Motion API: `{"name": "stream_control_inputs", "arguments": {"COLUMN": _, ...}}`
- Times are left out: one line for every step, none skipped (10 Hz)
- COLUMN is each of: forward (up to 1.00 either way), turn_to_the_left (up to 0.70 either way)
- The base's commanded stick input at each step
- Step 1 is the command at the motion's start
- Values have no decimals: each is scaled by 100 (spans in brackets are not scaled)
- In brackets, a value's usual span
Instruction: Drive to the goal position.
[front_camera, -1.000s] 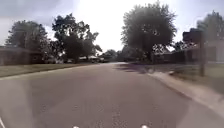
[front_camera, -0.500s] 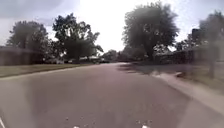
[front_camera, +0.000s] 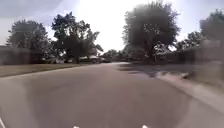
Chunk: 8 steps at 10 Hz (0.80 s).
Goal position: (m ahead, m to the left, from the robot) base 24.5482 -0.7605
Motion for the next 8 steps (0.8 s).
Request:
{"name": "stream_control_inputs", "arguments": {"forward": 69, "turn_to_the_left": -16}}
{"name": "stream_control_inputs", "arguments": {"forward": 69, "turn_to_the_left": -27}}
{"name": "stream_control_inputs", "arguments": {"forward": 69, "turn_to_the_left": -12}}
{"name": "stream_control_inputs", "arguments": {"forward": 69, "turn_to_the_left": 2}}
{"name": "stream_control_inputs", "arguments": {"forward": 69, "turn_to_the_left": 3}}
{"name": "stream_control_inputs", "arguments": {"forward": 69, "turn_to_the_left": 3}}
{"name": "stream_control_inputs", "arguments": {"forward": 69, "turn_to_the_left": 3}}
{"name": "stream_control_inputs", "arguments": {"forward": 69, "turn_to_the_left": 3}}
